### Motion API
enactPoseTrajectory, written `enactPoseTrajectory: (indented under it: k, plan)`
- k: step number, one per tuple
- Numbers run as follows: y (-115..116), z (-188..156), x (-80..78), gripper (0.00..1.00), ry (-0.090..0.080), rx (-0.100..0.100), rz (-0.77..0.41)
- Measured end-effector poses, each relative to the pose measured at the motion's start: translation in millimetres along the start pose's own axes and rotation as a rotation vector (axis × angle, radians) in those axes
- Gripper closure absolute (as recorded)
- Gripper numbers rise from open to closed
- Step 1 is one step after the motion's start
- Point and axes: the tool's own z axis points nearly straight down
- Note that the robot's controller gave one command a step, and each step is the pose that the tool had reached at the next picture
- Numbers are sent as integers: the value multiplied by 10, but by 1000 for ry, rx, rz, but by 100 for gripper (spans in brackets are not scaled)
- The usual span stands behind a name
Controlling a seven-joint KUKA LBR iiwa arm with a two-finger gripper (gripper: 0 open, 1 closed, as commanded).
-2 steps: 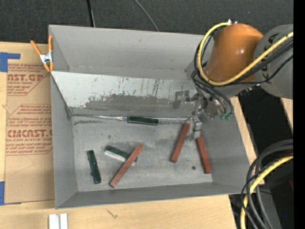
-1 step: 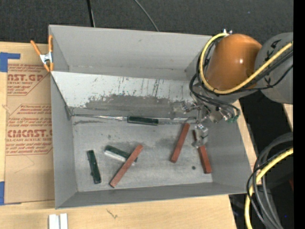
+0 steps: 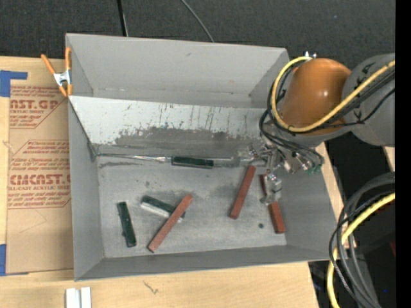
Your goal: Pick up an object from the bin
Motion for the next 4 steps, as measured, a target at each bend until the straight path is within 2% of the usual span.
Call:
enactPoseTrajectory:
  k: [1, 2, 4]
  plan:
    - [47, 339, -69, 0, -4, 5, -325]
    - [40, 613, -21, 100, -2, 2, -266]
    - [48, 579, -14, 100, -1, 0, -267]
